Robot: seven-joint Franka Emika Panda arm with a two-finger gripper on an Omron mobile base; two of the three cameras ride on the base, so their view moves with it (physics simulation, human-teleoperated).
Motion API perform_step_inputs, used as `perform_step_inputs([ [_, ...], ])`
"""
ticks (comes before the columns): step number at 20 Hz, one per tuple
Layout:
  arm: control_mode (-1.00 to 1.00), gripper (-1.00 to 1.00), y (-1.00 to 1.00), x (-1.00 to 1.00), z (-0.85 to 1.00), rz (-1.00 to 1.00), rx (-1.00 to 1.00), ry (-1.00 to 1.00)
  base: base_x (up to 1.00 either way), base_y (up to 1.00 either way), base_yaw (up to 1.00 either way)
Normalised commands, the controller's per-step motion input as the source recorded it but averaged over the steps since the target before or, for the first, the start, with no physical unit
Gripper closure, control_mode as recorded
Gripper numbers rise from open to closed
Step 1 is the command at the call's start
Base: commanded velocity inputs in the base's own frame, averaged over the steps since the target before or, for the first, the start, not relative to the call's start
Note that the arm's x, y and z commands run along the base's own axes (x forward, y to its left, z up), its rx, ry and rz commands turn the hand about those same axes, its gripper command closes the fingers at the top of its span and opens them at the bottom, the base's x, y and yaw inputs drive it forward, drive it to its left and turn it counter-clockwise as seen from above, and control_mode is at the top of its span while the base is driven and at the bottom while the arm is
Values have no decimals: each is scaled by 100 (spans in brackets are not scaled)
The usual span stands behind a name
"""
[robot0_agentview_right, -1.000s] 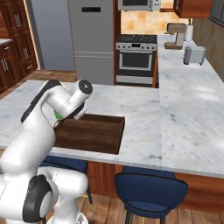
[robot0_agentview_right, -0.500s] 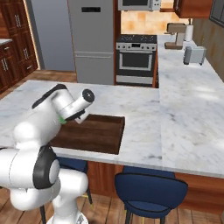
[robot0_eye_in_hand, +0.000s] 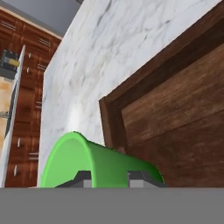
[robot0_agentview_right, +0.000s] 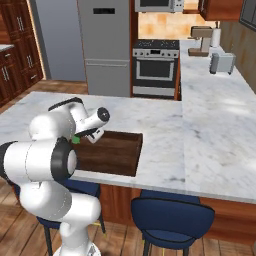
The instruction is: There is a tray on the dining counter. Grab the cup, mug, and pitcher and place them on the tray. The pitcher may be placed next to the tray if it cannot fit the tray.
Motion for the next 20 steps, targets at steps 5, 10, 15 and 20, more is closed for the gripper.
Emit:
perform_step_inputs([
  [5,-100,100,0,30,-19,0,0,0,0,0,0],
  [10,-100,100,1,12,-18,0,0,0,0,0,0],
  [15,-100,100,12,10,-19,0,0,0,0,0,0],
  [20,-100,100,9,26,-7,0,0,0,0,0,0],
])
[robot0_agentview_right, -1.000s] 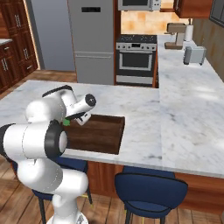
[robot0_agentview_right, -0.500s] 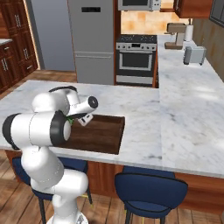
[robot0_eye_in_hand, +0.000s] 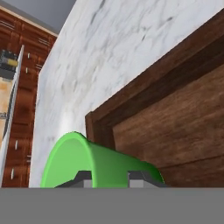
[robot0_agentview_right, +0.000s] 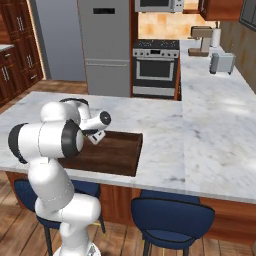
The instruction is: There is a tray on the dining counter. Grab the cup, mug, and pitcher and place them on the tray. The pitcher may be placed next to the tray if it cannot fit the tray.
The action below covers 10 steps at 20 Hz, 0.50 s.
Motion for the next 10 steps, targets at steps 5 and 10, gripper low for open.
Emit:
perform_step_inputs([
  [5,-100,100,1,31,-6,0,0,0,0,0,0],
  [10,-100,100,0,10,-24,0,0,0,0,0,0],
])
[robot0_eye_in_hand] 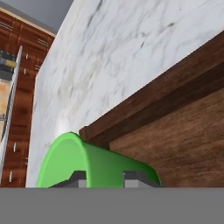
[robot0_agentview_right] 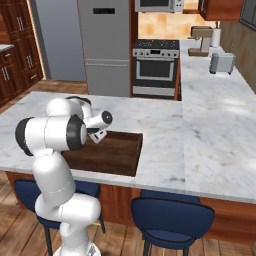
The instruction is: There is a tray on the dining counter. Grab the cup, mug, and pitcher and place them on the tray. The pitcher may be placed next to the tray if it cannot fit the tray.
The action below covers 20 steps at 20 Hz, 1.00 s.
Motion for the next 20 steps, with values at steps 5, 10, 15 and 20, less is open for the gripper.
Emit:
perform_step_inputs([
  [5,-100,100,1,0,-31,0,0,0,0,0,0],
  [10,-100,100,0,0,0,0,0,0,0,0,0],
  [15,-100,100,0,0,0,0,0,0,0,0,0],
  [20,-100,-100,0,0,0,0,0,0,0,0,0],
])
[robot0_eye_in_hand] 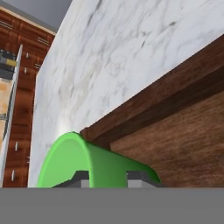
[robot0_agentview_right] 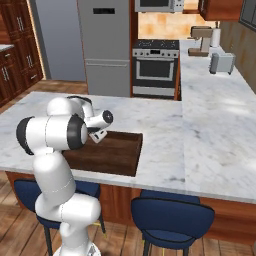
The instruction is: There is a tray on the dining counter. Grab the cup, mug, and pitcher and place them on the tray. The pitcher may be placed next to the tray if it cannot fit the tray.
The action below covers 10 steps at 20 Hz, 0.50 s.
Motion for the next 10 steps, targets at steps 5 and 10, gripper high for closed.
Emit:
perform_step_inputs([
  [5,-100,-100,0,0,0,0,0,0,0,0,0],
  [10,-100,-100,0,0,0,0,0,0,0,0,0],
])
